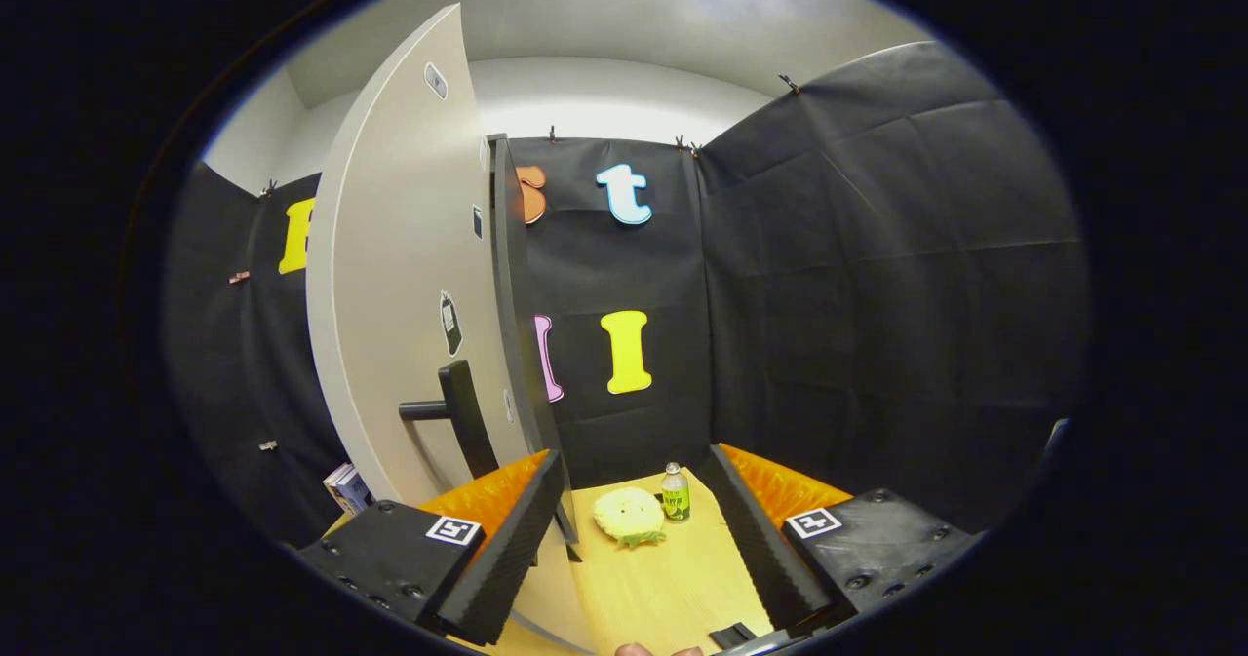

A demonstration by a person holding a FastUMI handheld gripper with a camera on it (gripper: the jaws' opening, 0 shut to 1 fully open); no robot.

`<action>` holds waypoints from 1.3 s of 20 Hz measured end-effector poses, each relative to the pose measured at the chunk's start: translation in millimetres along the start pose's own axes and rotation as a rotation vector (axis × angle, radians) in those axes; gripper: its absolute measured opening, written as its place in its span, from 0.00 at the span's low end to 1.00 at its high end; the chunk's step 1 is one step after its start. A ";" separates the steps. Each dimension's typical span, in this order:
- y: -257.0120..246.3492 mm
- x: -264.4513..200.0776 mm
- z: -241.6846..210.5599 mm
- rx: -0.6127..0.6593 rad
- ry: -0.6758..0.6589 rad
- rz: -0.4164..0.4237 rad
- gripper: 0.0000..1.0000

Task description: Open the shoe cabinet door, grab the shoes and put them into the shoe cabinet, then close the shoe cabinet door.

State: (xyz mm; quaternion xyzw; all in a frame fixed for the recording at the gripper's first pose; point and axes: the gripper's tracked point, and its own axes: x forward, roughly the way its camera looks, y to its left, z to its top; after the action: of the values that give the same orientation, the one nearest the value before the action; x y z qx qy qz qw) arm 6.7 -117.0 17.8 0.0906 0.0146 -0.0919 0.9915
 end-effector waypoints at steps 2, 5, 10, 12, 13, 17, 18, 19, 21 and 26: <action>2.0 -2.1 -1.1 0.002 0.003 -0.010 0.98; 16.4 -5.6 -3.6 0.019 0.009 0.007 0.97; 53.2 -14.2 -10.8 0.035 0.015 0.070 0.97; 65.4 -15.7 -11.7 0.040 0.017 0.086 0.97; 71.2 -17.2 -13.3 0.047 0.017 0.091 0.97; 96.9 -19.6 -23.9 0.087 0.030 0.126 0.97; 105.8 -19.7 -26.7 0.094 0.037 0.139 0.98; 115.7 -18.7 -28.1 0.096 0.041 0.155 0.97; 135.3 -16.1 -31.5 0.084 0.046 0.180 0.98; 187.6 -2.3 -44.7 0.046 0.070 0.239 0.97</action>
State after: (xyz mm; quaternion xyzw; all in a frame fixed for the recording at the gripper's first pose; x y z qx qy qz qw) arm 38.6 73.0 7.2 0.1178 0.0362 0.0296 0.9919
